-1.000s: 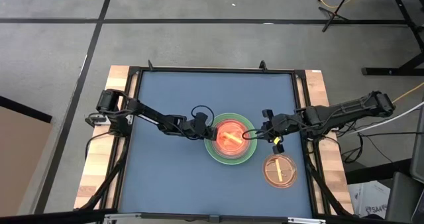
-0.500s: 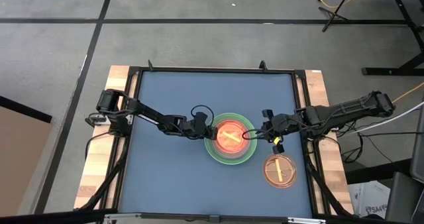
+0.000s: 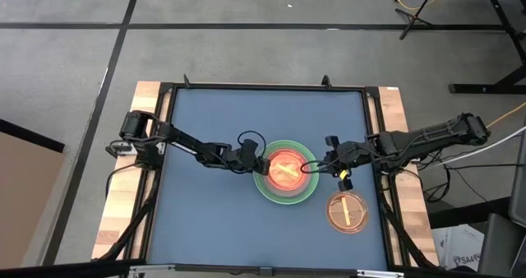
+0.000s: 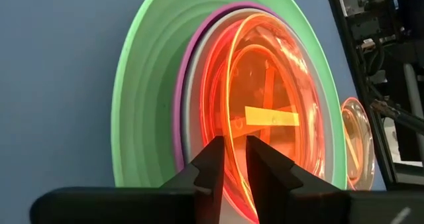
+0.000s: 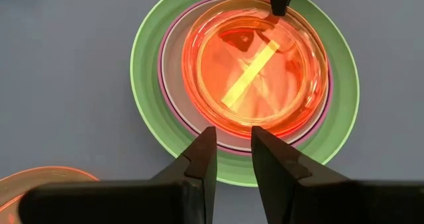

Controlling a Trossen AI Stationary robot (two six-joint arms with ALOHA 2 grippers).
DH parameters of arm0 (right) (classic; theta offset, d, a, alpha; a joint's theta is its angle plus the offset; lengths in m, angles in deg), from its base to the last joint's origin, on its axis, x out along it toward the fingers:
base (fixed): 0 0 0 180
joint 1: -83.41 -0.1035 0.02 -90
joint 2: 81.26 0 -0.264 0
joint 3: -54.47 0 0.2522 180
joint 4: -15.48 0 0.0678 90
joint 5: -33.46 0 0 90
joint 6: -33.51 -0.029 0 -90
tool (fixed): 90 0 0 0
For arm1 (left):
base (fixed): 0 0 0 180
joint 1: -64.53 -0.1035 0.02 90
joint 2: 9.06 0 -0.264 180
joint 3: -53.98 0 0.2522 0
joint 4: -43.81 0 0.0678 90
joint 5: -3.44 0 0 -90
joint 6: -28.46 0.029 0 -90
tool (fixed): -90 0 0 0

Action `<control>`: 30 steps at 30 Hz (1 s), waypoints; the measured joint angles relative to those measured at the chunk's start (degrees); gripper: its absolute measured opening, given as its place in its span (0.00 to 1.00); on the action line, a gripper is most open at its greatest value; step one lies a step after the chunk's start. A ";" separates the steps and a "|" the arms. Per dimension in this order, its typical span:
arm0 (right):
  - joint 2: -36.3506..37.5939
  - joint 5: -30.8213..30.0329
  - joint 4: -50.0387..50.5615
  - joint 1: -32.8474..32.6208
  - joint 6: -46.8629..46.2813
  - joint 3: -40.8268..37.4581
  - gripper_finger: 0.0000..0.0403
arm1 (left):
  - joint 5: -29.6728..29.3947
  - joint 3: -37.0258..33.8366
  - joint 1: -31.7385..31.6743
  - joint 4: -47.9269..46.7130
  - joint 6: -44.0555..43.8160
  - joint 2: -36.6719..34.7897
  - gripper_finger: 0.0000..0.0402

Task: Stack plastic plates
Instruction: Stack the left light orange plate on top of the light pink plate

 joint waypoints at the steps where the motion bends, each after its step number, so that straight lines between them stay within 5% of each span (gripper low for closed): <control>1: 0.00 0.00 0.00 0.02 0.00 0.00 0.21 | 0.02 0.00 0.00 0.00 0.04 0.00 0.14; 30: 0.02 0.02 1.66 0.02 -0.01 0.00 0.21 | 0.98 0.00 -0.02 -2.38 5.82 -3.84 0.14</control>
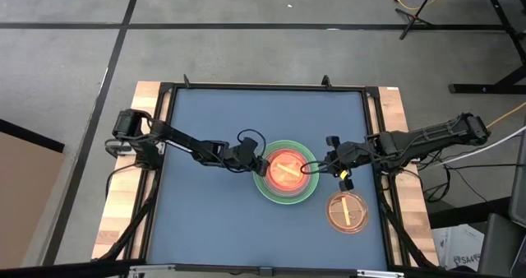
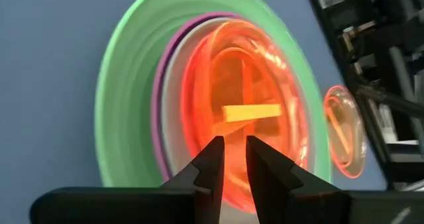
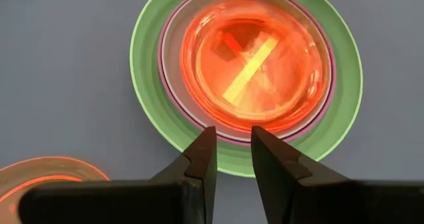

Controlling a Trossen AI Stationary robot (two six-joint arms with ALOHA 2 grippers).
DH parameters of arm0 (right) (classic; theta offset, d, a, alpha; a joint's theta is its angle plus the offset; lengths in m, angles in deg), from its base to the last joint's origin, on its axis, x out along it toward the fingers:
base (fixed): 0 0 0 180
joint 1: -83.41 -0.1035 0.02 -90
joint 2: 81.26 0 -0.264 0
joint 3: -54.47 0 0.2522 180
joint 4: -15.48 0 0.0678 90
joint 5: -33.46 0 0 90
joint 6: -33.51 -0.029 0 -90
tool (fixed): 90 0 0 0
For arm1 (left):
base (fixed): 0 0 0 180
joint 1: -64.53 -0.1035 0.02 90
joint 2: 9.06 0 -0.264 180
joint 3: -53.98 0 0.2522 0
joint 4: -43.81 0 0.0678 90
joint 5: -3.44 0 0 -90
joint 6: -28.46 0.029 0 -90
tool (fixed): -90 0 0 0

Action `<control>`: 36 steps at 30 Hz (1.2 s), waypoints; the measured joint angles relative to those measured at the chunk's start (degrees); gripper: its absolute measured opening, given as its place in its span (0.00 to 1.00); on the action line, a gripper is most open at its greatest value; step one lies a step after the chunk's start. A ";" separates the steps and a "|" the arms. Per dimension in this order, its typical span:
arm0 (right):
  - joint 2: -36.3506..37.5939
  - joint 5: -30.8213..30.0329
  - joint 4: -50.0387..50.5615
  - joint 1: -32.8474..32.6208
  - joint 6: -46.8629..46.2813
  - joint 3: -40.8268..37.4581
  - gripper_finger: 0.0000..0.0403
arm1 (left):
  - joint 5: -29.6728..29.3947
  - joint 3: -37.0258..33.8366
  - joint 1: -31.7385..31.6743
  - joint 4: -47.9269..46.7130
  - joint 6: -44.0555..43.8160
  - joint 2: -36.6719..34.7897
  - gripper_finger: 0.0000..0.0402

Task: Stack plastic plates
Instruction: Stack the left light orange plate on top of the light pink plate, then stack the light orange plate on top of the light orange plate

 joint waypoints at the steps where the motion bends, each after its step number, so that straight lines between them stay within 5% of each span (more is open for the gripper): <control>1: 0.00 0.00 -0.02 -0.02 -0.01 0.00 0.21 | 0.02 0.00 0.00 -1.09 -0.01 -0.39 0.14; 22: 0.00 0.63 4.91 -0.02 -5.95 0.00 0.21 | 0.32 -0.02 0.18 -3.71 13.50 -6.30 0.14; 36: 0.00 9.63 7.62 -0.07 -17.93 -1.31 0.21 | 0.07 -0.02 3.27 -3.48 31.90 -14.71 0.14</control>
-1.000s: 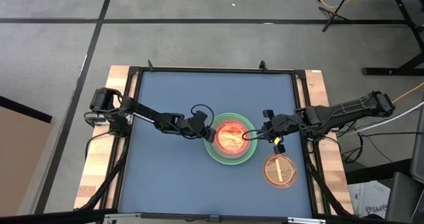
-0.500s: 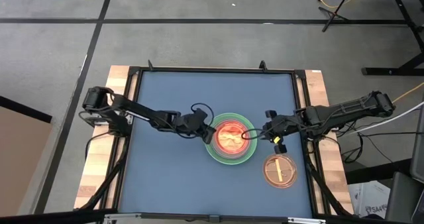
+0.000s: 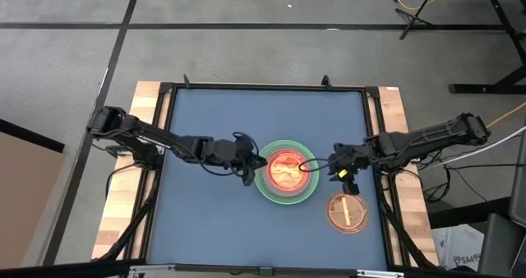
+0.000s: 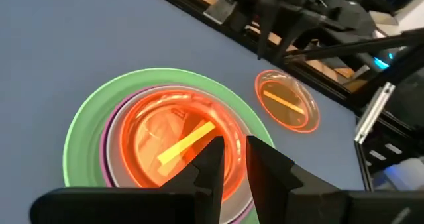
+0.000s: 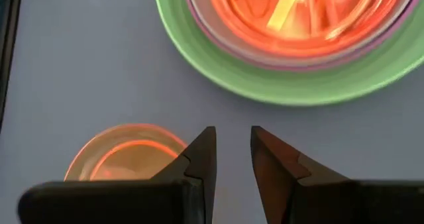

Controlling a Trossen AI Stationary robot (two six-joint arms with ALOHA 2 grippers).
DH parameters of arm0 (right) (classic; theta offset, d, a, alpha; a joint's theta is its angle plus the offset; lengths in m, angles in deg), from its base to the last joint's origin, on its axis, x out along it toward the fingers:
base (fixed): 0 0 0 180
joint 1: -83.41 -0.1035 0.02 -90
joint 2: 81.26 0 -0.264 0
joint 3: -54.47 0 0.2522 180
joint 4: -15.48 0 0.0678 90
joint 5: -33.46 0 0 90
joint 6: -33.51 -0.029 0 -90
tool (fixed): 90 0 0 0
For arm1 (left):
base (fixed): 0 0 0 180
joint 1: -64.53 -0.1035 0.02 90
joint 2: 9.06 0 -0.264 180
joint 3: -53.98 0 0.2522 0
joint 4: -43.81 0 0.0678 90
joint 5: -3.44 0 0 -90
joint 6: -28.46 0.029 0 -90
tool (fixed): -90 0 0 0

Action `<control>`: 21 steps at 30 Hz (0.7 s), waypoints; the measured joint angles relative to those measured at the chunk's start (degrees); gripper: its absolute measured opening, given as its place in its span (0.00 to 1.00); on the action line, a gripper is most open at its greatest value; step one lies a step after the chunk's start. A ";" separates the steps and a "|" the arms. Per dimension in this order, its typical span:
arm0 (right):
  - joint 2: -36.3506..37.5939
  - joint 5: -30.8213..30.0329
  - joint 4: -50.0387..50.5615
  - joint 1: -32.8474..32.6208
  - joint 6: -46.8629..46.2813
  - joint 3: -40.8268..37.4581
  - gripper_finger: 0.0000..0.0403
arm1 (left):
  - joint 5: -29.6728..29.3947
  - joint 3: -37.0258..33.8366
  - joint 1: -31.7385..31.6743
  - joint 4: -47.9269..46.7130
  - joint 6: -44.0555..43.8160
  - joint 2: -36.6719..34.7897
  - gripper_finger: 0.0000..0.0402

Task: Stack plastic plates
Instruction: Stack the light orange plate on top of the light orange plate

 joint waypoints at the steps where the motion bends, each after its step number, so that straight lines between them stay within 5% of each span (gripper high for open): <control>1: 0.00 0.45 0.07 0.00 -0.62 -0.50 0.21 | 0.00 0.00 0.28 0.01 0.40 -0.10 0.14; 11: 0.00 8.49 -0.86 0.00 -6.11 -5.94 0.21 | -0.13 0.00 2.56 -0.41 1.40 0.06 0.14; 21: 0.00 9.20 -2.29 0.00 -6.79 -9.73 0.21 | -2.99 0.00 4.29 -0.63 1.51 0.08 0.14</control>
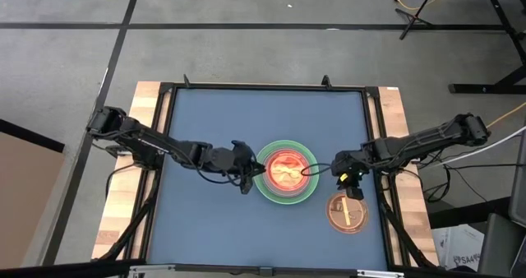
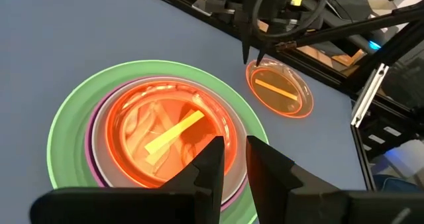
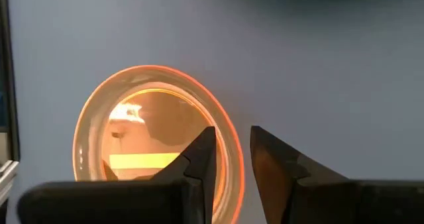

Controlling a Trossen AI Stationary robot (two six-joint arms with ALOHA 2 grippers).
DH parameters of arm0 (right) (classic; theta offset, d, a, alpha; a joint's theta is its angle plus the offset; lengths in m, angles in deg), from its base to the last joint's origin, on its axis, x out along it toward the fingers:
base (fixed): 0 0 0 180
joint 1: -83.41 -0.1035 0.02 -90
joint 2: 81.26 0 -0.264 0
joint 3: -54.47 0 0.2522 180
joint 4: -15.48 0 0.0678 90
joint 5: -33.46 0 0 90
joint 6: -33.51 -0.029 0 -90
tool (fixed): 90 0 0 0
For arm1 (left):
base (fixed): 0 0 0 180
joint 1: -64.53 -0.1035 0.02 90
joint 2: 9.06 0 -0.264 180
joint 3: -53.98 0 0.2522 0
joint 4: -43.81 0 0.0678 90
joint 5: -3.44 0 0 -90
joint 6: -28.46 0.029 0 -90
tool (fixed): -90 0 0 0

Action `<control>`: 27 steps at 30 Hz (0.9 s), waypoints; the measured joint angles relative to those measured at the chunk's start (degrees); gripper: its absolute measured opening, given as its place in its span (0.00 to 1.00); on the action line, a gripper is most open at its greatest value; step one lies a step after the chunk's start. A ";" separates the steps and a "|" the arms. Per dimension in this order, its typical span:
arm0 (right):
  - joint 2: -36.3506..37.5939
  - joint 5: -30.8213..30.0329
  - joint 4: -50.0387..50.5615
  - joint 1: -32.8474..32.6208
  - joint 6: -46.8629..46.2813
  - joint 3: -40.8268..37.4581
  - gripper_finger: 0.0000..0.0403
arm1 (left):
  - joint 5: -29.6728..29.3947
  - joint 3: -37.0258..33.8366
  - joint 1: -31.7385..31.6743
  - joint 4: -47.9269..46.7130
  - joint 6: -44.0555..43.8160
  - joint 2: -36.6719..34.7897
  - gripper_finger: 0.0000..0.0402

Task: Stack plastic plates
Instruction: Stack the light orange plate on top of the light orange plate

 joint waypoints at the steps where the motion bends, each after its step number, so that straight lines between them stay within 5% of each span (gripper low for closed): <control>1: 0.00 0.61 -0.88 0.00 -0.02 -0.57 0.21 | -0.02 0.00 0.12 0.00 0.00 0.00 0.14; 27: -6.26 4.16 -9.07 0.00 -0.40 -6.49 0.21 | -0.07 0.00 0.26 -0.94 -0.07 0.04 0.14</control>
